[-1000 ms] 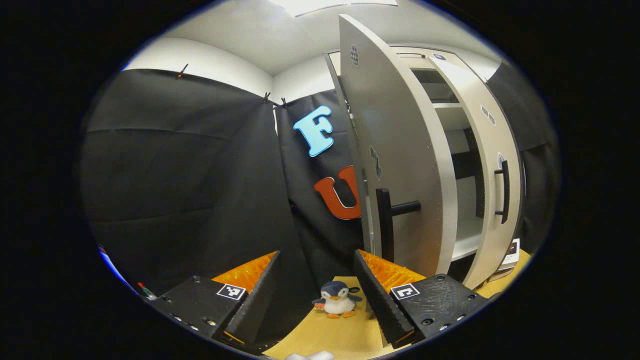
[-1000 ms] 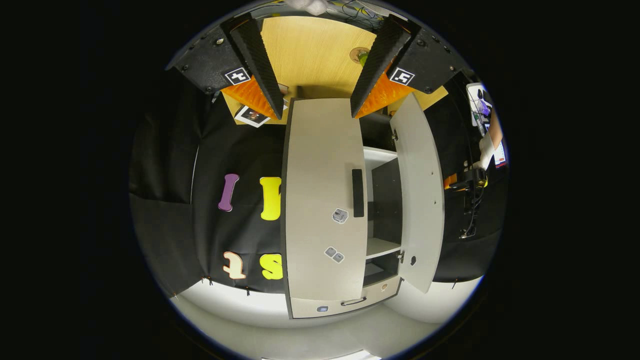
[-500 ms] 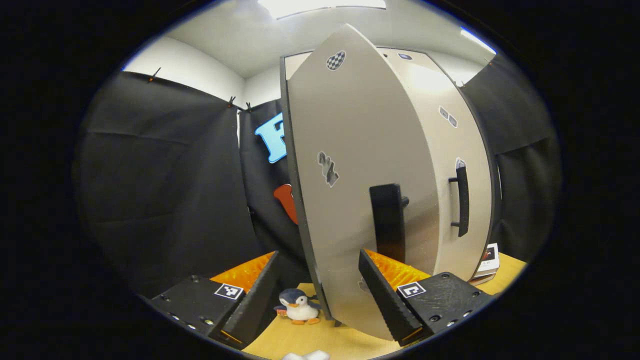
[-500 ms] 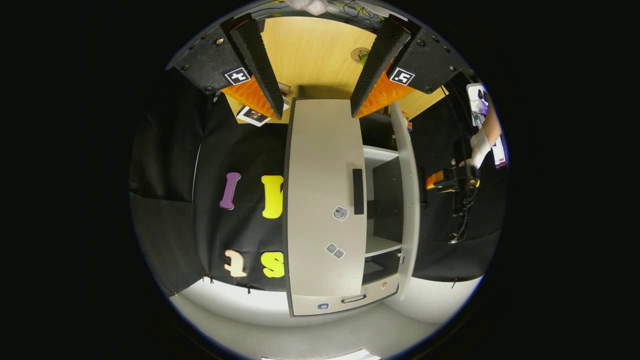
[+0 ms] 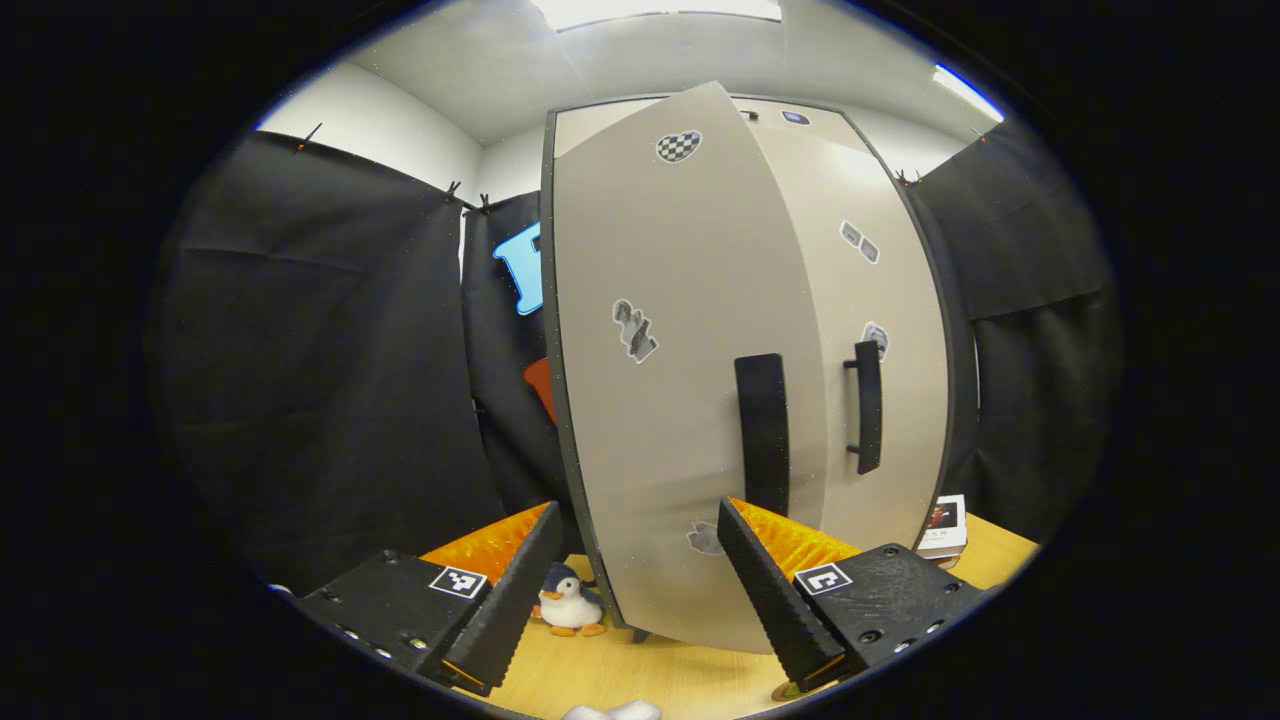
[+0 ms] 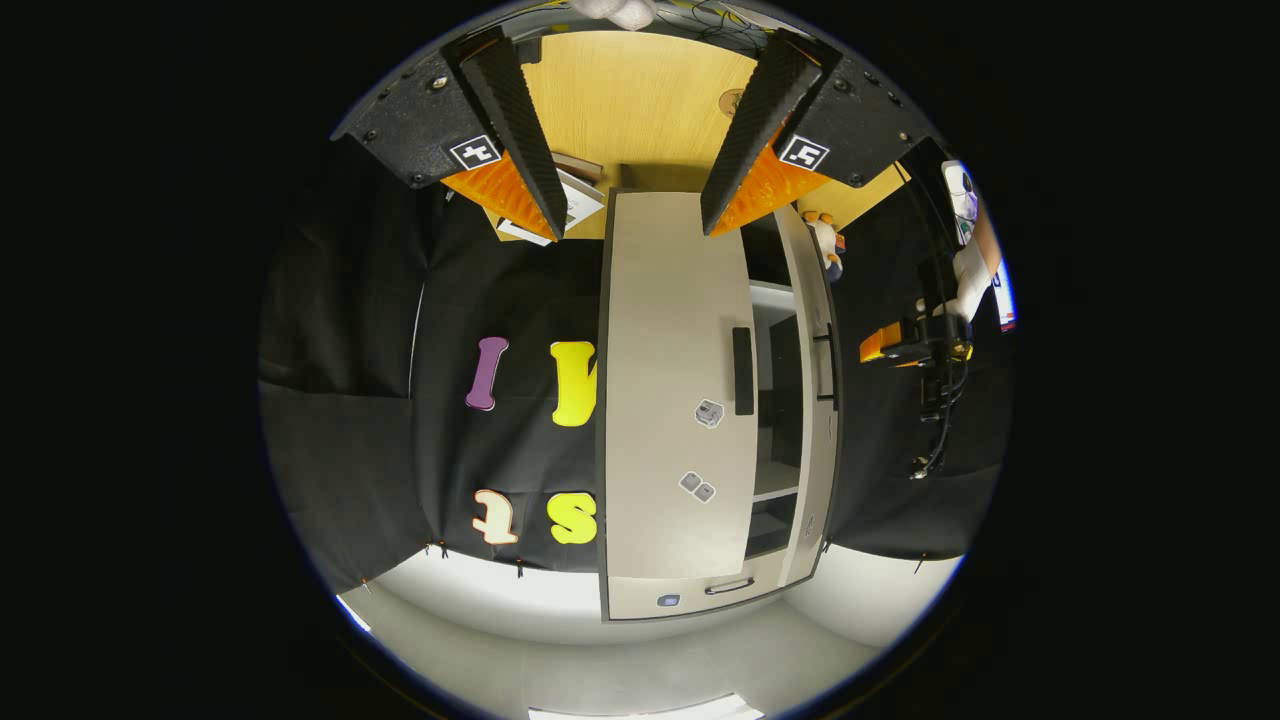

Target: Grasp the bottle in the cabinet with the left hand and place it on the coaster, then close the right door with the right hand and the left door with the left hand.

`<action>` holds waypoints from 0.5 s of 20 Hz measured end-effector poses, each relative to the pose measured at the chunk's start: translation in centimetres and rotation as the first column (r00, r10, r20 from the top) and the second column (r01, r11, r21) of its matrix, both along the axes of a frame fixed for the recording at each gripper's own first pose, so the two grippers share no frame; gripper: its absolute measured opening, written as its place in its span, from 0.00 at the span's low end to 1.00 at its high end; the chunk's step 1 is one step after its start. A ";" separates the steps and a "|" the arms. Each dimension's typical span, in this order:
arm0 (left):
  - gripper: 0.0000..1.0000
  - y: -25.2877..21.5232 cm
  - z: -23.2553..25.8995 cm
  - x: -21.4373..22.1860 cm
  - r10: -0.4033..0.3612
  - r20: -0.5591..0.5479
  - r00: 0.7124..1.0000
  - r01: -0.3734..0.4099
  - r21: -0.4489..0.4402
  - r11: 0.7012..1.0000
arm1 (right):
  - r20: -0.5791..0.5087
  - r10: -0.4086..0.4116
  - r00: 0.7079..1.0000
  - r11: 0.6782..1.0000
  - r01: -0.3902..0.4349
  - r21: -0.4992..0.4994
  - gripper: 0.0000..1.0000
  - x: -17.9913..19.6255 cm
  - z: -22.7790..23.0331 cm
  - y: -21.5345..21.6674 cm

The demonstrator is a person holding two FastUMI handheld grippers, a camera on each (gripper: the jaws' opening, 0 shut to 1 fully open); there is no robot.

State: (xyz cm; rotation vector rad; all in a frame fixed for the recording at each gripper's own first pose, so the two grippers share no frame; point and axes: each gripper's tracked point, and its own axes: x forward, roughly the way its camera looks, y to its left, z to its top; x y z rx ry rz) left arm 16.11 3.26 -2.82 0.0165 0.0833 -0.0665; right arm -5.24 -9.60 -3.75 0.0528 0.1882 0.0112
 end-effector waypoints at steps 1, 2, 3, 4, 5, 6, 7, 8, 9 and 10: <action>0.96 -0.7 0.3 -0.6 -0.020 0.001 1.000 0.020 -0.014 1.000 | 0.004 -0.006 1.000 1.000 0.006 -0.001 0.83 0.0 0.1 0.2; 0.96 -1.4 0.6 -1.5 -0.039 0.001 0.999 0.039 -0.027 0.999 | 0.010 -0.010 1.000 1.000 0.010 0.000 0.83 0.1 0.3 0.3; 0.96 -1.8 1.0 -2.4 -0.052 0.003 0.999 0.052 -0.035 0.998 | 0.016 -0.014 1.000 1.000 0.014 0.001 0.83 0.2 0.4 0.4; 0.96 -2.2 1.4 -3.3 -0.067 0.007 0.998 0.067 -0.039 0.997 | 0.021 -0.020 1.000 1.000 0.020 0.004 0.83 0.4 0.6 0.5; 0.96 -2.7 1.6 -4.3 -0.079 0.011 0.997 0.079 -0.044 0.996 | 0.025 -0.028 0.999 1.000 0.027 0.004 0.83 0.4 0.7 0.6; 0.96 -3.0 1.8 -5.3 -0.092 0.015 0.996 0.093 -0.052 0.994 | 0.028 -0.034 0.999 0.999 0.034 0.003 0.83 0.4 0.8 0.6; 0.96 -3.4 2.0 -6.4 -0.105 0.016 0.994 0.106 -0.056 0.993 | 0.034 -0.038 0.999 0.999 0.038 0.002 0.83 0.6 0.9 0.8; 0.95 -3.4 2.0 -7.4 -0.112 0.012 0.994 0.113 -0.055 0.992 | 0.038 -0.042 0.998 0.999 0.042 -0.001 0.83 0.7 1.1 0.9; 0.96 -3.4 2.0 -8.3 -0.113 0.009 0.994 0.113 -0.047 0.992 | 0.043 -0.047 0.998 0.999 0.047 -0.004 0.83 0.7 1.0 0.9; 0.95 -3.0 2.0 -9.2 -0.106 0.009 0.994 0.107 -0.032 0.994 | 0.051 -0.051 0.997 0.999 0.051 -0.006 0.83 0.7 1.2 1.0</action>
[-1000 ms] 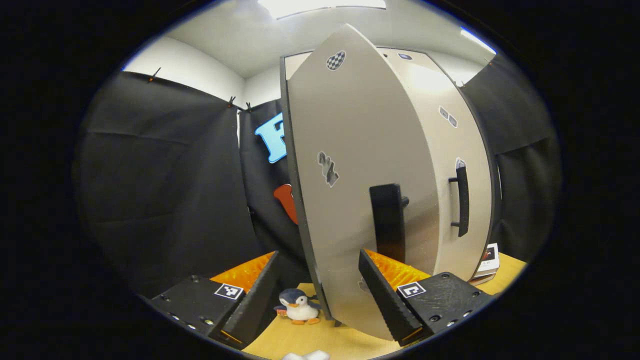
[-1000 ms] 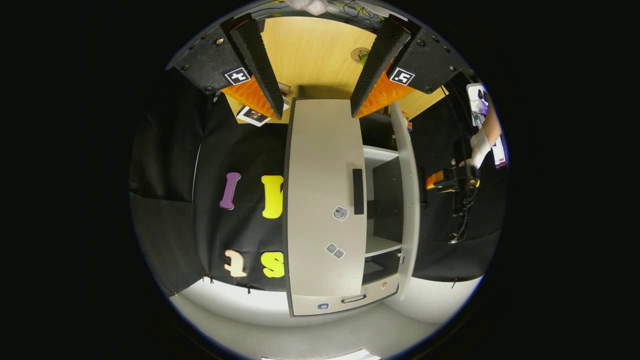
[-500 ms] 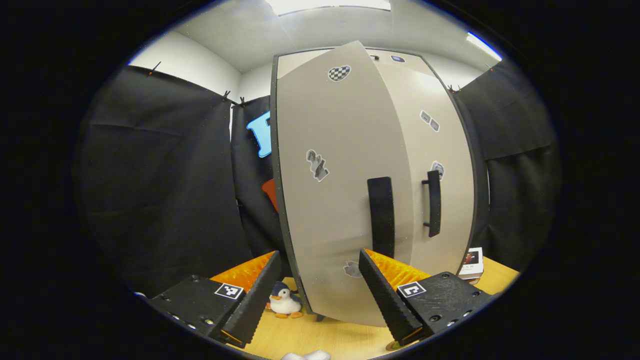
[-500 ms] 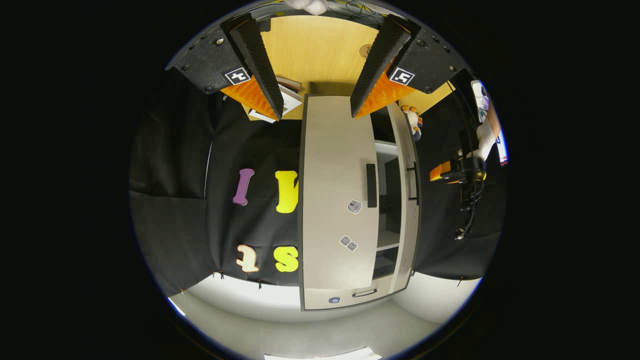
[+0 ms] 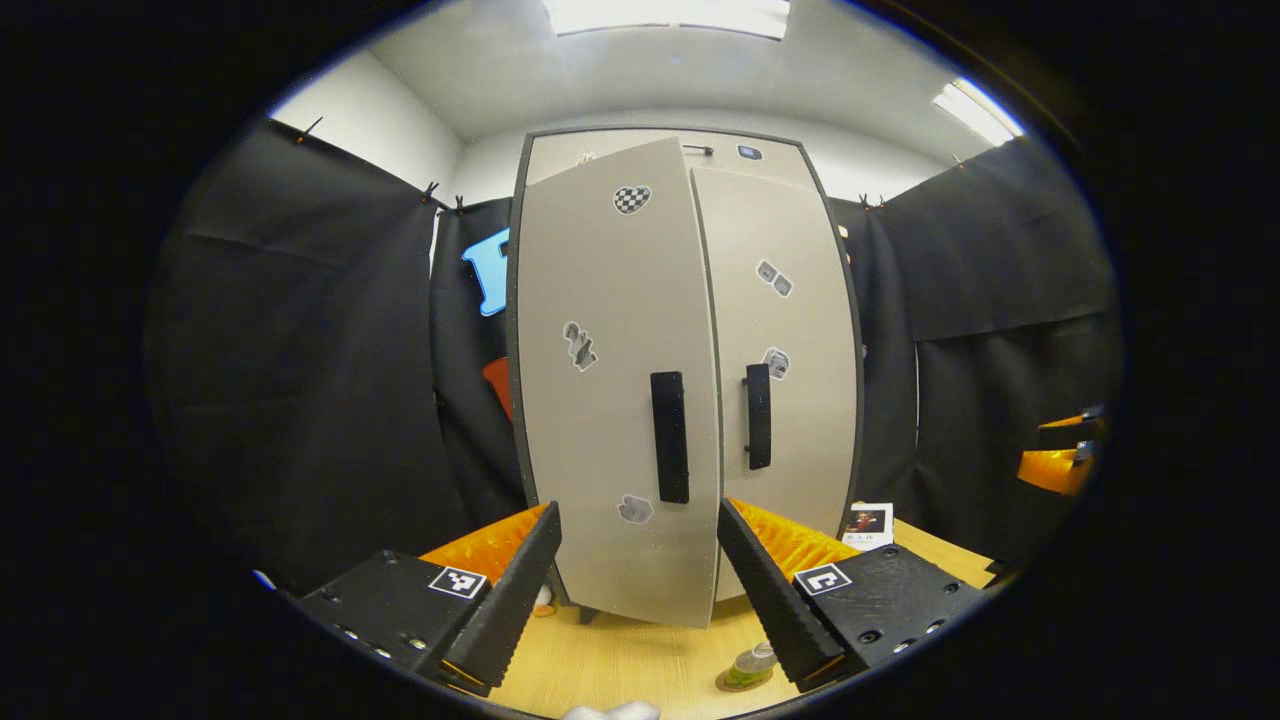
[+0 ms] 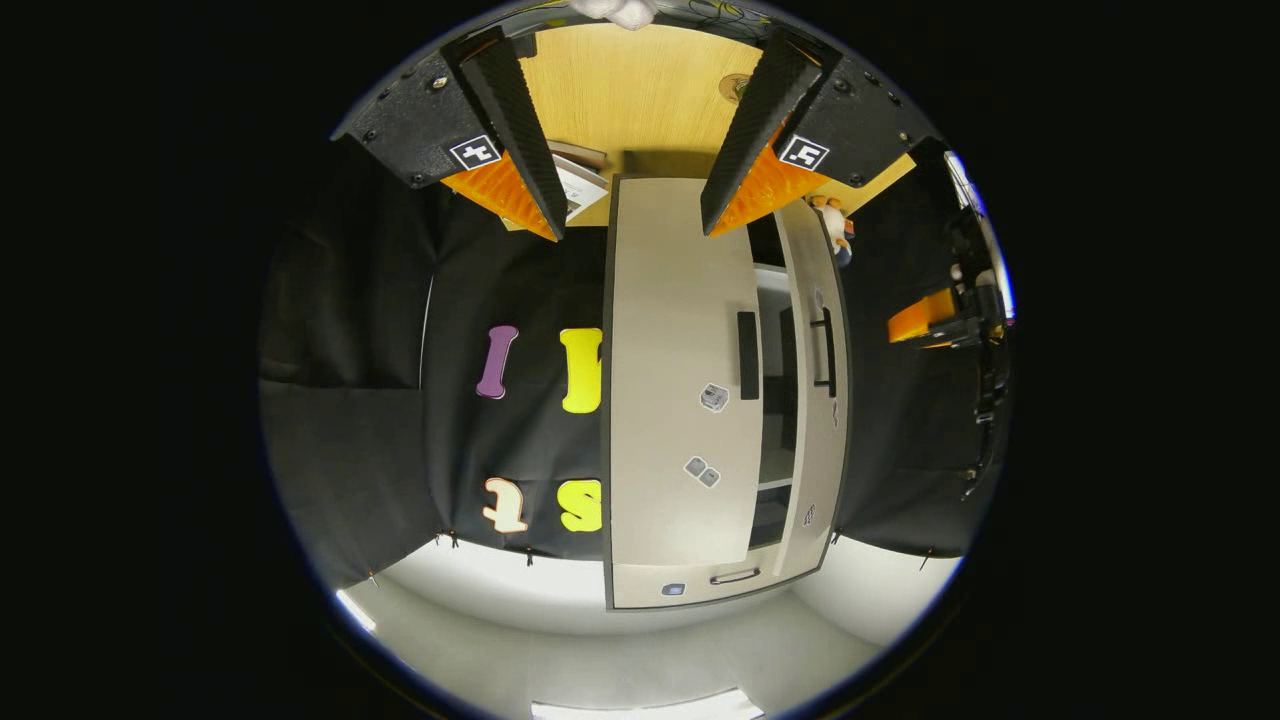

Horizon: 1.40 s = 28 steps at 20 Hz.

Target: Grasp the bottle in the cabinet with the left hand and place it on the coaster, then close the right door with the right hand and the left door with the left hand.

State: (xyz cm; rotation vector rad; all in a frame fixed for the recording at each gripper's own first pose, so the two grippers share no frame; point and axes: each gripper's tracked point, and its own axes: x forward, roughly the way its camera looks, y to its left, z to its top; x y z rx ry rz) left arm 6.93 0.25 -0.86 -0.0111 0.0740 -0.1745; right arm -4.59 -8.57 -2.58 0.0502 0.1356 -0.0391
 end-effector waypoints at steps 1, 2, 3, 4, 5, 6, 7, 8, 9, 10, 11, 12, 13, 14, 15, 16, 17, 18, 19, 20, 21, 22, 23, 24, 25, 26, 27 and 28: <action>0.96 0.6 -0.1 -0.8 0.017 0.003 1.000 -0.017 0.015 1.000 | 0.006 -0.005 1.000 1.000 0.005 -0.003 0.83 -0.1 0.0 0.1; 0.95 1.2 -0.3 -1.8 0.040 0.003 0.999 -0.040 0.024 0.999 | 0.012 -0.013 1.000 1.000 0.013 -0.007 0.83 -0.2 0.1 0.2; 0.95 1.6 -0.9 -2.9 0.055 -0.003 0.998 -0.055 0.030 0.998 | 0.021 -0.020 1.000 1.000 0.020 -0.012 0.83 -0.3 0.2 0.2; 0.95 2.1 -1.4 -4.0 0.075 -0.005 0.997 -0.075 0.039 0.996 | 0.027 -0.027 0.999 0.999 0.027 -0.021 0.83 -0.3 0.3 0.2; 0.95 2.6 -2.1 -4.7 0.101 -0.009 0.995 -0.101 0.050 0.994 | 0.034 -0.035 0.999 0.999 0.036 -0.028 0.83 -0.4 0.2 0.1; 0.96 2.8 -2.7 -5.5 0.112 -0.014 0.994 -0.111 0.060 0.992 | 0.039 -0.044 0.998 0.998 0.045 -0.033 0.83 -0.6 0.1 0.1; 0.96 2.8 -3.3 -6.0 0.124 -0.015 0.992 -0.122 0.069 0.990 | 0.040 -0.048 0.998 0.998 0.049 -0.036 0.83 -0.7 -0.2 0.3; 0.96 2.9 -3.7 -6.7 0.136 -0.014 0.991 -0.135 0.070 0.988 | 0.034 -0.048 0.998 0.998 0.049 -0.040 0.83 -0.8 -0.6 0.4; 0.96 2.5 -3.6 -6.8 0.136 -0.013 0.991 -0.135 0.059 0.989 | 0.028 -0.048 0.998 0.998 0.049 -0.042 0.83 -0.8 -1.0 0.6; 0.95 1.8 -3.8 -6.8 0.124 -0.022 0.992 -0.123 0.043 0.991 | 0.022 -0.043 0.999 0.998 0.044 -0.041 0.83 -0.9 -1.1 0.8; 0.95 1.3 -4.1 -6.9 0.118 -0.028 0.993 -0.117 0.032 0.993 | 0.019 -0.040 0.999 0.998 0.040 -0.038 0.83 -0.9 -1.3 1.1; 0.96 1.1 -4.1 -7.0 0.116 -0.028 0.993 -0.115 0.024 0.993 | 0.017 -0.037 0.999 0.999 0.037 -0.036 0.83 -0.9 -1.3 1.3; 0.96 1.0 -3.8 -6.9 0.113 -0.023 0.993 -0.113 0.017 0.993 | 0.015 -0.033 0.999 0.999 0.034 -0.035 0.83 -0.9 -1.4 1.4; 0.96 0.7 -3.6 -6.8 0.110 -0.018 0.994 -0.110 0.012 0.994 | 0.014 -0.030 0.999 0.999 0.030 -0.035 0.83 -0.9 -1.5 1.5; 0.96 0.6 -3.6 -6.8 0.107 -0.017 0.994 -0.107 0.010 0.994 | 0.017 -0.027 0.999 0.999 0.028 -0.035 0.83 -0.8 -1.5 1.5; 0.96 0.5 -3.4 -6.8 0.107 -0.012 0.994 -0.107 0.007 0.994 | 0.016 -0.026 1.000 0.999 0.027 -0.034 0.83 -0.8 -1.5 1.7; 0.96 0.4 -3.1 -6.8 0.107 -0.007 0.994 -0.107 0.004 0.994 | 0.010 -0.025 1.000 0.999 0.025 -0.034 0.83 -0.7 -1.8 1.8; 0.96 0.4 -3.0 -6.7 0.108 -0.004 0.994 -0.108 0.004 0.994 | 0.005 -0.024 1.000 0.999 0.024 -0.032 0.83 -0.8 -1.9 1.9; 0.96 0.4 -3.0 -6.7 0.105 -0.003 0.994 -0.105 0.005 0.994 | 0.007 -0.026 1.000 0.999 0.026 -0.027 0.83 -0.8 -1.9 2.0; 0.96 0.4 -3.1 -6.6 0.104 0.000 0.995 -0.104 0.010 0.995 | 0.009 -0.032 0.999 0.999 0.032 -0.022 0.83 -0.8 -1.8 2.0; 0.96 0.4 -3.2 -6.6 0.106 -0.003 0.994 -0.106 0.015 0.994 | 0.011 -0.033 0.999 0.999 0.034 -0.017 0.83 -0.9 -1.9 1.9; 0.96 0.5 -3.2 -6.6 0.106 -0.004 0.994 -0.106 0.019 0.994 | 0.011 -0.032 0.999 0.999 0.033 -0.013 0.83 -0.9 -1.9 2.1; 0.96 0.5 -3.2 -6.5 0.105 -0.006 0.994 -0.105 0.020 0.994 | 0.011 -0.029 1.000 1.000 0.029 -0.008 0.83 -1.0 -1.9 2.2; 0.96 0.5 -3.4 -6.6 0.108 -0.007 0.994 -0.108 0.021 0.994 | 0.017 -0.026 1.000 1.000 0.026 -0.004 0.83 -1.0 -1.7 2.3; 0.96 0.6 -3.4 -6.6 0.113 -0.005 0.994 -0.112 0.022 0.993 | 0.019 -0.025 1.000 1.000 0.025 -0.004 0.83 -0.9 -1.7 2.4; 0.96 0.6 -3.3 -6.6 0.116 -0.008 0.993 -0.116 0.021 0.993 | 0.014 -0.021 1.000 1.000 0.021 -0.006 0.83 -0.8 -1.8 2.4; 0.96 0.5 -3.3 -6.6 0.113 -0.006 0.994 -0.113 0.017 0.994 | 0.021 -0.018 1.000 1.000 0.018 -0.005 0.83 -0.8 -1.7 2.6; 0.96 0.2 -3.2 -6.6 0.107 0.000 0.994 -0.106 0.015 0.994 | 0.030 -0.021 0.999 1.000 0.021 -0.007 0.83 -0.7 -1.4 2.6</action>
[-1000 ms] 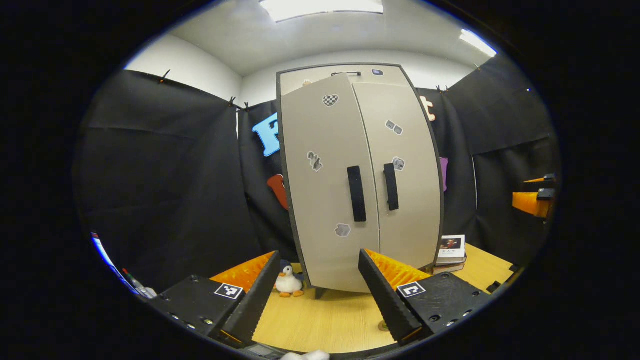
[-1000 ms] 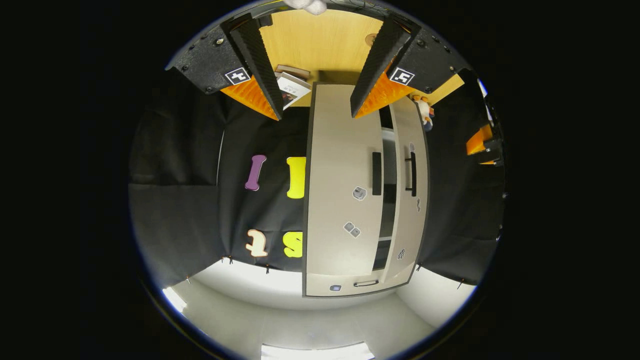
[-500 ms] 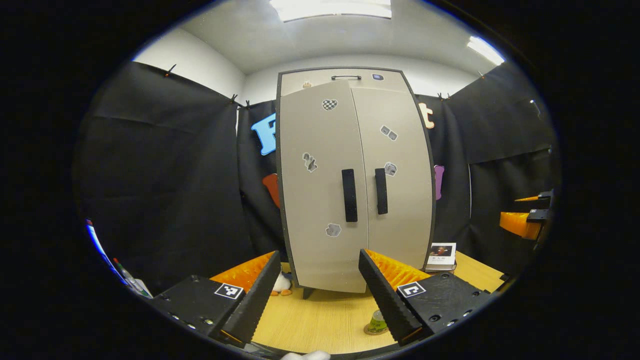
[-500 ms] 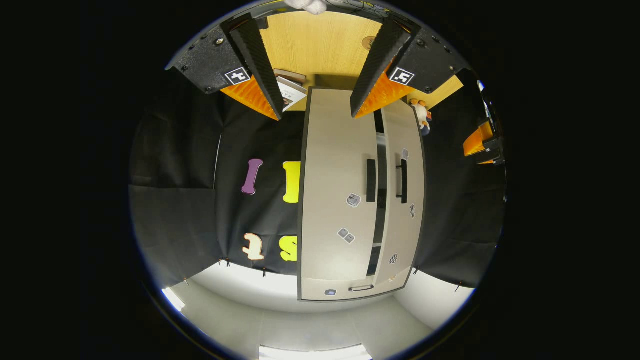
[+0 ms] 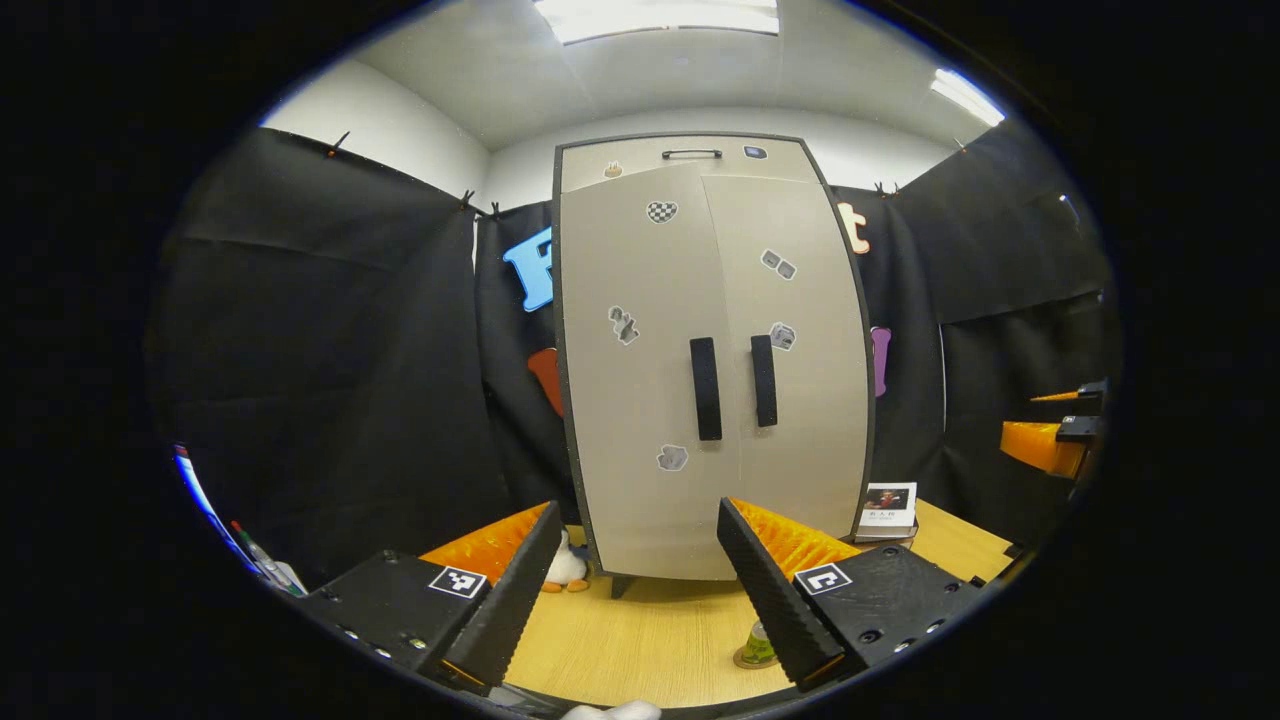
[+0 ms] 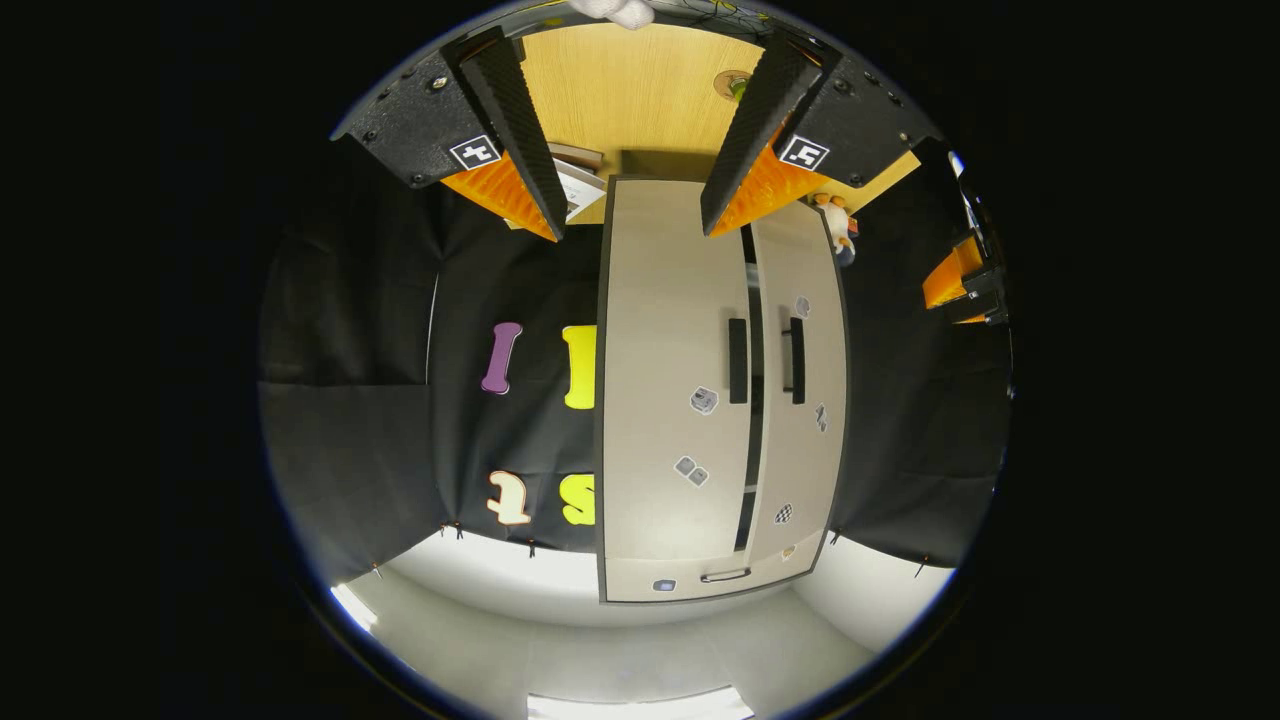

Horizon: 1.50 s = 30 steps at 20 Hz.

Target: Grasp the bottle in the cabinet with the left hand and place it on the coaster, then close the right door with the right hand and the left door with the left hand.

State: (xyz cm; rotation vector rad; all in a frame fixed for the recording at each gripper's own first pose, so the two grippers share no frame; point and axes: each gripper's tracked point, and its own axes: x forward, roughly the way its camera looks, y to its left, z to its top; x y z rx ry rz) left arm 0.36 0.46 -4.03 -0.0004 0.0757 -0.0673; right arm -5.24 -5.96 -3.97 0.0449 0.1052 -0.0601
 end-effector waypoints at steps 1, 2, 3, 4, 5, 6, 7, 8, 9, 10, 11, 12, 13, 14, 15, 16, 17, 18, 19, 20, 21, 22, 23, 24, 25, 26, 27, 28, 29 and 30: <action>0.95 -0.1 0.0 0.1 -0.001 0.001 1.000 0.001 0.005 1.000 | 0.001 -0.002 1.000 1.000 0.002 -0.003 0.83 0.1 0.0 0.0; 0.96 0.1 -0.1 0.2 0.001 -0.002 1.000 -0.001 0.011 1.000 | -0.004 0.003 1.000 1.000 -0.003 -0.002 0.83 0.1 -0.1 0.1; 0.96 0.0 -0.2 0.2 0.001 -0.003 1.000 0.000 0.011 1.000 | -0.005 0.009 1.000 1.000 -0.009 -0.003 0.83 0.0 -0.2 0.5; 0.96 -0.1 -0.1 0.2 -0.003 -0.001 1.000 0.003 0.005 1.000 | 0.000 0.009 1.000 1.000 -0.009 -0.006 0.83 0.0 0.0 0.6; 0.96 -0.3 0.0 0.3 -0.008 0.000 1.000 0.008 0.004 1.000 | 0.002 0.006 1.000 1.000 -0.006 -0.012 0.83 0.0 0.1 0.5; 0.96 -0.4 -0.1 0.4 -0.013 0.002 1.000 0.013 0.007 1.000 | 0.004 0.005 1.000 1.000 -0.005 -0.015 0.83 0.1 0.1 0.5; 0.96 -0.4 -0.1 0.5 -0.015 0.000 1.000 0.015 0.010 1.000 | 0.008 0.004 1.000 1.000 -0.004 -0.017 0.83 0.1 0.1 0.5; 0.96 -0.5 -0.2 0.4 -0.020 -0.002 1.000 0.020 0.006 1.000 | 0.007 0.005 1.000 1.000 -0.005 -0.017 0.83 0.1 0.1 0.6; 0.96 -0.7 -0.3 0.5 -0.023 -0.005 1.000 0.023 0.000 1.000 | 0.007 0.009 1.000 1.000 -0.009 -0.016 0.83 0.2 0.0 0.8; 0.96 -0.8 -0.3 0.5 -0.024 -0.004 1.000 0.024 -0.004 1.000 | 0.008 0.010 1.000 1.000 -0.010 -0.016 0.83 0.2 0.0 0.9; 0.96 -0.6 -0.1 0.5 -0.021 -0.002 1.000 0.021 -0.004 1.000 | 0.006 0.009 1.000 1.000 -0.009 -0.019 0.83 0.3 0.0 0.8; 0.96 -0.5 -0.2 0.6 -0.018 -0.003 1.000 0.018 -0.007 1.000 | 0.001 0.007 1.000 1.000 -0.007 -0.022 0.83 0.3 0.0 0.8; 0.96 -0.6 -0.2 0.6 -0.022 -0.002 1.000 0.022 -0.014 1.000 | 0.003 0.007 1.000 1.000 -0.007 -0.021 0.83 0.4 0.0 0.8; 0.96 -0.7 -0.1 0.6 -0.027 0.000 1.000 0.027 -0.020 0.999 | 0.007 0.001 1.000 1.000 -0.001 -0.020 0.83 0.4 0.1 0.8; 0.96 -0.5 -0.3 0.7 -0.026 -0.003 1.000 0.026 -0.019 0.999 | 0.005 -0.003 1.000 1.000 0.003 -0.018 0.83 0.4 0.0 0.7; 0.96 -0.3 -0.3 0.7 -0.022 -0.003 1.000 0.022 -0.015 1.000 | 0.004 0.000 1.000 1.000 0.001 -0.013 0.83 0.4 0.0 0.8; 0.96 -0.1 -0.3 0.6 -0.020 -0.002 1.000 0.020 -0.015 1.000 | 0.006 0.001 1.000 1.000 -0.001 -0.013 0.83 0.4 0.1 1.0; 0.96 -0.1 -0.3 0.6 -0.020 -0.002 1.000 0.020 -0.017 1.000 | 0.006 -0.001 1.000 1.000 0.001 -0.019 0.83 0.4 0.2 1.0; 0.96 -0.1 -0.3 0.5 -0.022 -0.003 1.000 0.022 -0.020 1.000 | 0.004 -0.002 1.000 1.000 0.002 -0.025 0.83 0.3 0.1 1.0; 0.96 -0.1 -0.3 0.5 -0.025 -0.005 1.000 0.024 -0.021 0.999 | 0.004 -0.004 1.000 1.000 0.004 -0.027 0.83 0.4 0.2 1.0; 0.96 -0.2 -0.4 0.4 -0.028 -0.005 1.000 0.028 -0.023 0.999 | 0.005 -0.006 1.000 1.000 0.006 -0.024 0.83 0.5 0.1 1.1; 0.96 -0.2 -0.3 0.4 -0.032 -0.006 0.999 0.032 -0.024 0.999 | 0.004 -0.009 1.000 1.000 0.009 -0.021 0.83 0.6 0.0 1.2; 0.96 -0.2 -0.5 0.4 -0.036 -0.008 0.999 0.036 -0.024 0.999 | 0.000 -0.010 1.000 1.000 0.010 -0.020 0.83 0.6 -0.1 1.2; 0.96 -0.2 -0.7 0.4 -0.041 -0.012 0.999 0.040 -0.026 0.999 | -0.005 -0.010 1.000 1.000 0.010 -0.019 0.83 0.5 -0.2 1.4; 0.96 -0.3 -0.8 0.4 -0.045 -0.014 0.999 0.045 -0.028 0.999 | -0.006 -0.007 1.000 1.000 0.007 -0.019 0.83 0.5 -0.3 1.6; 0.96 -0.2 -0.9 0.4 -0.045 -0.013 0.999 0.044 -0.028 0.999 | -0.005 -0.005 1.000 1.000 0.005 -0.020 0.83 0.4 -0.2 1.9; 0.96 0.0 -0.9 0.3 -0.041 -0.017 0.999 0.040 -0.027 0.999 | -0.006 -0.001 1.000 1.000 0.000 -0.020 0.83 0.3 -0.3 2.1; 0.96 0.2 -0.8 0.2 -0.033 -0.015 0.999 0.033 -0.028 0.999 | -0.005 0.006 1.000 1.000 -0.006 -0.019 0.83 0.1 -0.2 2.3; 0.96 0.3 -0.7 0.0 -0.029 -0.012 1.000 0.029 -0.029 0.999 | -0.004 0.012 1.000 1.000 -0.012 -0.020 0.83 0.0 -0.2 2.5; 0.96 0.3 -0.6 -0.2 -0.026 -0.009 1.000 0.026 -0.030 0.999 | -0.005 0.018 1.000 1.000 -0.018 -0.025 0.83 0.0 -0.2 2.5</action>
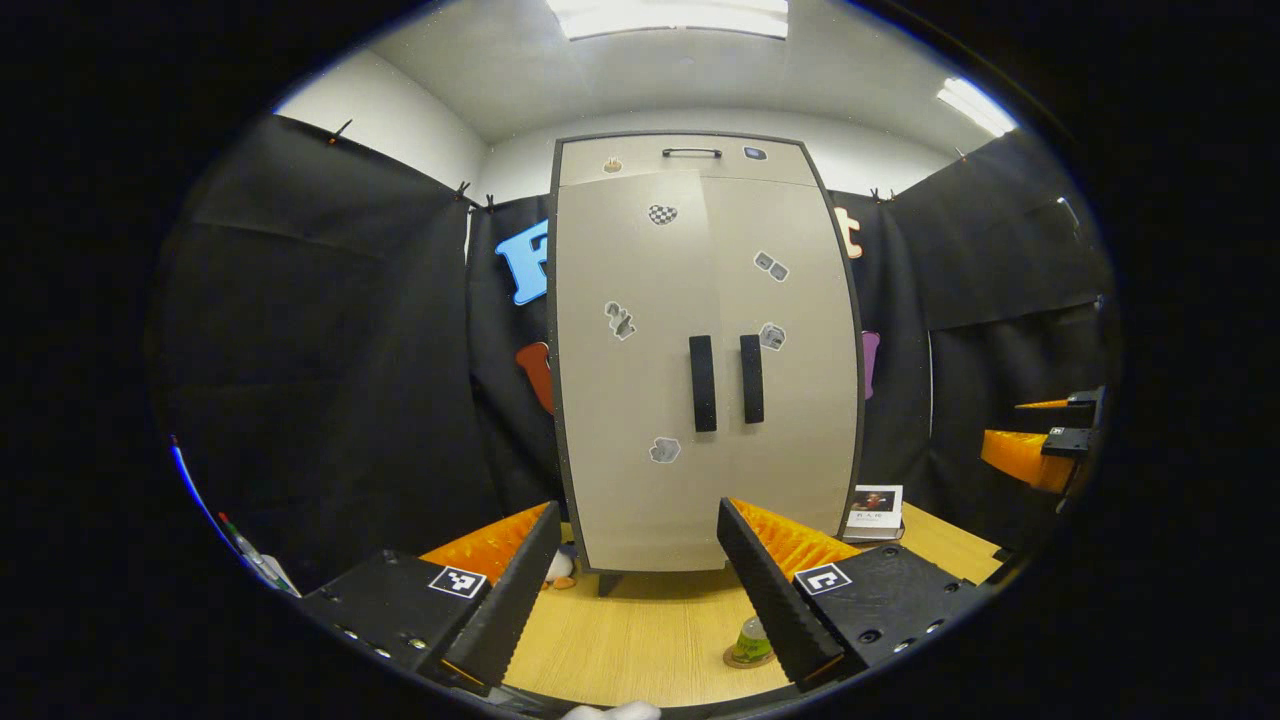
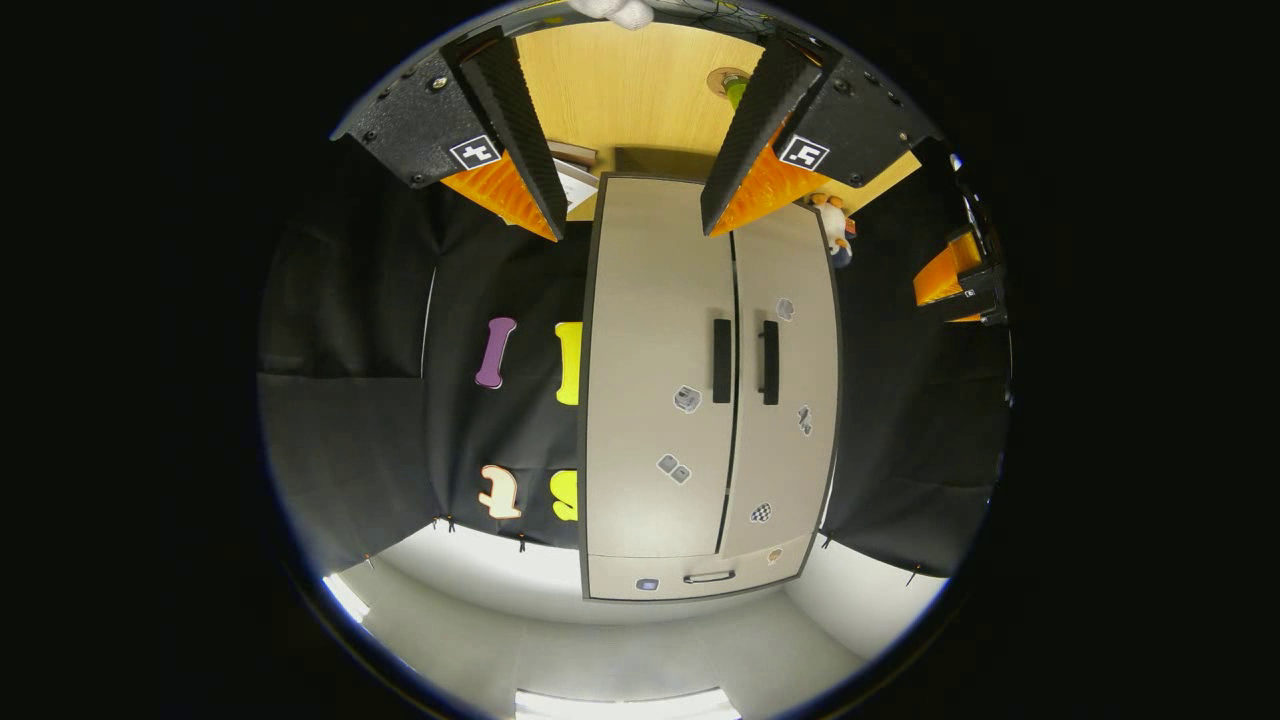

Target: Grasp the bottle in the cabinet with the left hand and place it on the coaster, then close the right door with the right hand and the left door with the left hand.

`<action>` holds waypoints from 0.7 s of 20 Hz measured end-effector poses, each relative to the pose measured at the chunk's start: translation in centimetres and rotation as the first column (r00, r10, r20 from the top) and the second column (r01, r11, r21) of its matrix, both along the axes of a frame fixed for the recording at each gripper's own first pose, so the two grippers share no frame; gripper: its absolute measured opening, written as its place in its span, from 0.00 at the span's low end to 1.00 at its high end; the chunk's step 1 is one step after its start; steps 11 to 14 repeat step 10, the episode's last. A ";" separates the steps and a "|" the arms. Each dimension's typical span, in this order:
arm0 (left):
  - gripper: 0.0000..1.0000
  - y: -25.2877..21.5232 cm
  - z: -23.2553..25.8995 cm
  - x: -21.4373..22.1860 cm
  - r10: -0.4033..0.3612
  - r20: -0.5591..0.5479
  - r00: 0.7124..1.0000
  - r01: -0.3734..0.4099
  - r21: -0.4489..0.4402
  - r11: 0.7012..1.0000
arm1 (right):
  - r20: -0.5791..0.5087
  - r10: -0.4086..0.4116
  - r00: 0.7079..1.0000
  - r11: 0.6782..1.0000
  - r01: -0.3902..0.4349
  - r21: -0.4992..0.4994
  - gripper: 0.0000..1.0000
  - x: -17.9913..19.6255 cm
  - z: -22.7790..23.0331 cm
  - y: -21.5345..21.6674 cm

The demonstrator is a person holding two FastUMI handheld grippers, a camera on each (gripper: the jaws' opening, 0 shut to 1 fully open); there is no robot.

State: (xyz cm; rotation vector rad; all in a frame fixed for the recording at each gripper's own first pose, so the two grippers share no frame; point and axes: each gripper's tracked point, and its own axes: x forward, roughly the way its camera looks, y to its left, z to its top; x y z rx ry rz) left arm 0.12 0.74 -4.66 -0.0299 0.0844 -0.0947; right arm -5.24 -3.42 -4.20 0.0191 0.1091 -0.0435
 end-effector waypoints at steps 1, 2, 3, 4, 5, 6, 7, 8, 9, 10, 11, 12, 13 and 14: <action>0.96 0.0 0.0 0.0 0.002 0.003 1.000 -0.002 0.002 1.000 | -0.003 0.007 1.000 1.000 -0.007 -0.005 0.83 0.0 -0.2 0.2; 0.96 0.0 0.0 -0.1 0.008 0.003 1.000 -0.008 0.005 1.000 | -0.009 0.016 1.000 1.000 -0.016 -0.008 0.83 0.0 -0.3 0.4; 0.96 0.1 0.0 -0.3 0.014 0.003 1.000 -0.015 0.008 1.000 | -0.012 0.024 1.000 1.000 -0.024 -0.008 0.83 0.2 -0.4 0.5; 0.96 0.2 0.0 -0.3 0.022 0.002 1.000 -0.022 0.008 1.000 | -0.012 0.030 0.999 1.000 -0.030 -0.008 0.83 0.3 -0.4 0.6; 0.96 0.2 0.0 -0.2 0.026 0.003 1.000 -0.026 0.005 1.000 | -0.008 0.035 0.999 0.999 -0.035 -0.006 0.83 0.3 -0.4 0.7; 0.96 0.1 0.1 -0.1 0.030 0.001 1.000 -0.030 0.003 1.000 | -0.008 0.036 0.999 0.999 -0.036 -0.006 0.83 0.3 -0.3 0.7; 0.96 0.0 0.1 -0.2 0.032 0.002 0.999 -0.032 0.003 0.999 | -0.008 0.040 0.999 0.999 -0.040 -0.005 0.83 0.3 -0.4 0.7; 0.96 -0.1 0.3 -0.1 0.032 0.005 0.999 -0.032 0.005 0.999 | -0.006 0.041 0.999 0.999 -0.041 -0.004 0.83 0.4 -0.4 0.7; 0.96 -0.1 0.4 0.0 0.035 0.007 0.999 -0.035 0.008 0.999 | -0.006 0.044 0.999 0.999 -0.044 -0.007 0.83 0.5 -0.3 0.7; 0.96 -0.2 0.6 0.1 0.036 0.011 0.999 -0.036 0.008 0.999 | -0.005 0.045 0.999 0.999 -0.045 -0.008 0.83 0.7 -0.2 0.6; 0.96 -0.2 0.6 0.1 0.036 0.011 0.999 -0.036 0.008 0.999 | -0.005 0.045 0.999 0.999 -0.045 -0.008 0.83 0.7 -0.2 0.6; 0.96 -0.2 0.6 0.1 0.036 0.011 0.999 -0.036 0.008 0.999 | -0.005 0.045 0.999 0.999 -0.045 -0.008 0.83 0.7 -0.2 0.6; 0.96 -0.2 0.6 0.1 0.036 0.011 0.999 -0.036 0.008 0.999 | -0.005 0.045 0.999 0.999 -0.045 -0.008 0.83 0.7 -0.2 0.6; 0.96 -0.2 0.6 0.1 0.036 0.011 0.999 -0.036 0.008 0.999 | -0.005 0.045 0.999 0.999 -0.045 -0.008 0.83 0.7 -0.2 0.6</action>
